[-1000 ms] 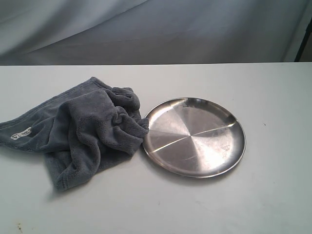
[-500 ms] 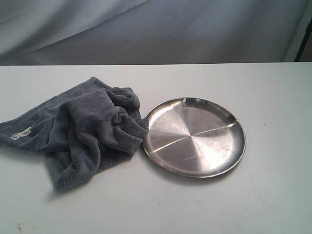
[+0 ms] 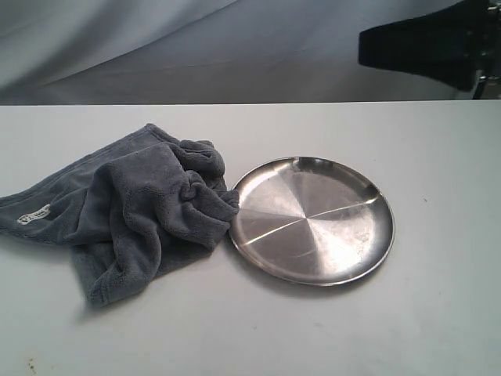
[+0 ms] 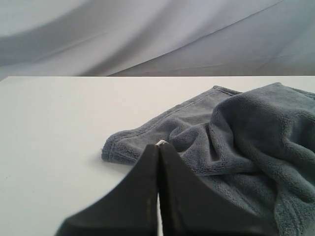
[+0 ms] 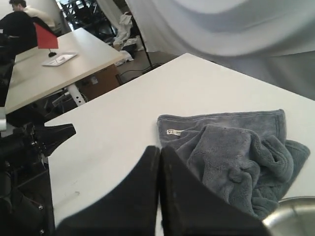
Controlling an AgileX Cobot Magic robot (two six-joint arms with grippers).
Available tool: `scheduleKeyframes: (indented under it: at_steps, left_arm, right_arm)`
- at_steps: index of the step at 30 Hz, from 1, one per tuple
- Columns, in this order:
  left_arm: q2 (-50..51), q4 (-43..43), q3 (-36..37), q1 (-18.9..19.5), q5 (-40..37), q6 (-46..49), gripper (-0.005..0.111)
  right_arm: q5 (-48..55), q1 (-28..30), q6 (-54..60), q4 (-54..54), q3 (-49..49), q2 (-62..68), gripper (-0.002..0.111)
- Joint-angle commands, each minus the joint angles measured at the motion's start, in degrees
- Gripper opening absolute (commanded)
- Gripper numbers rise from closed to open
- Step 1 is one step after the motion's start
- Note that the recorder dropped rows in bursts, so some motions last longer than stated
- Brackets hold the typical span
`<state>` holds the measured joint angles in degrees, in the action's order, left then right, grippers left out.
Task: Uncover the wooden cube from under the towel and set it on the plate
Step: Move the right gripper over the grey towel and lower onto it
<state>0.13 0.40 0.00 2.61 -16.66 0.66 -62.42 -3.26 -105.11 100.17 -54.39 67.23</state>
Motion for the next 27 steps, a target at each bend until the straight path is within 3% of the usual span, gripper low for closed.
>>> scheduleKeyframes:
  at_steps: [1, 5, 10, 21, 27]
  left_arm:
    - [-0.13, -0.4, 0.0, -0.18, 0.39, -0.06, 0.0]
    - [-0.13, -0.4, 0.0, -0.18, 0.39, -0.16, 0.0]
    - [-0.13, -0.4, 0.0, -0.18, 0.39, -0.16, 0.0]
    - [-0.13, -0.4, 0.0, -0.18, 0.39, -0.13, 0.0]
    - [-0.13, -0.4, 0.0, -0.18, 0.39, -0.13, 0.0]
  right_arm:
    - [10.25, -8.32, 3.48, -0.22, -0.33, 0.29, 0.0]
    - [22.75, -17.01, 4.26, -0.22, -0.33, 0.29, 0.0]
    - [35.65, -23.24, 4.03, -0.22, -0.33, 0.29, 0.0]
    - [34.22, -24.16, 5.77, -0.22, -0.33, 0.29, 0.0]
    - [35.22, -24.26, 30.67, -26.95, 1.98, 0.29, 0.0]
